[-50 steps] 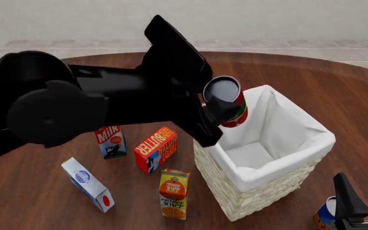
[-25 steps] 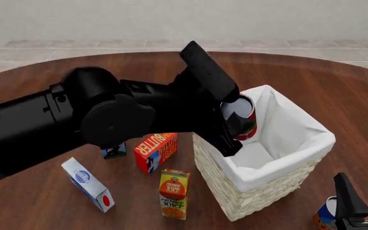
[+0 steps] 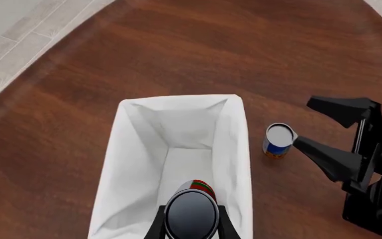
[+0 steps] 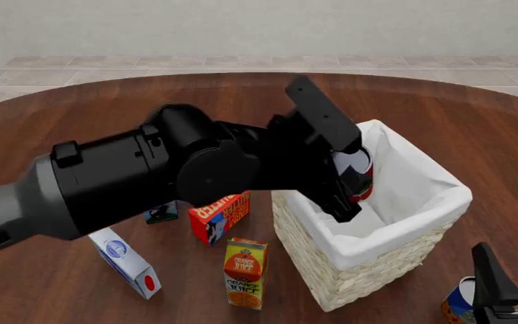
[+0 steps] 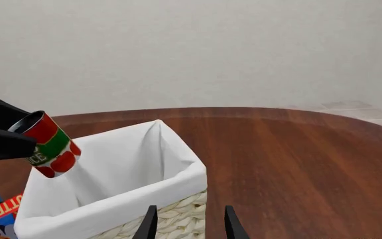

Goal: Pick up the alphabet soup and the tomato sauce, and put them in the basket.

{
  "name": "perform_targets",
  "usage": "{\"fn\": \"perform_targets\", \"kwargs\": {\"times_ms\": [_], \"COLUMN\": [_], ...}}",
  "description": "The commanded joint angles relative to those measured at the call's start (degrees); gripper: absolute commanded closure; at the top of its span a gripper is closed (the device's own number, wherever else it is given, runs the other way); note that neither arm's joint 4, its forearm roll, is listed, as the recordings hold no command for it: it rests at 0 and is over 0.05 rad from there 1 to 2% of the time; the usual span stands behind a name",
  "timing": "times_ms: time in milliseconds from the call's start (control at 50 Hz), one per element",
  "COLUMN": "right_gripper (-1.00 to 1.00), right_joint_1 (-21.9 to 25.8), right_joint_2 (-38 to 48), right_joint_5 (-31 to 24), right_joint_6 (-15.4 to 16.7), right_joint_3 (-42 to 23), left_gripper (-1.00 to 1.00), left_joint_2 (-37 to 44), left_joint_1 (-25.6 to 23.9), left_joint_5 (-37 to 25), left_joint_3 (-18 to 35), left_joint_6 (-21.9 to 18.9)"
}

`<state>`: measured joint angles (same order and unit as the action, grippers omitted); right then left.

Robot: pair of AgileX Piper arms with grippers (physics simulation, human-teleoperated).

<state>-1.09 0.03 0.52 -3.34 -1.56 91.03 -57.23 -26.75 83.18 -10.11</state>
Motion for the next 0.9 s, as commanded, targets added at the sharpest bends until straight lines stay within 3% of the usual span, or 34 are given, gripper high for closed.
{"fn": "perform_targets", "kwargs": {"times_ms": [20, 900], "right_gripper": [-1.0, -1.0], "right_joint_1": [-0.1, -0.1], "right_joint_2": [0.0, 0.0], "right_joint_5": [0.0, 0.1], "right_joint_6": [-0.5, -1.2], "right_joint_3": [0.0, -0.1], "left_gripper": [1.0, 1.0], "left_joint_2": [2.3, 7.9], "left_joint_1": [0.0, 0.8], "left_joint_5": [0.7, 0.4], "left_joint_3": [1.1, 2.6], "left_joint_6": [-1.0, -0.1]}}
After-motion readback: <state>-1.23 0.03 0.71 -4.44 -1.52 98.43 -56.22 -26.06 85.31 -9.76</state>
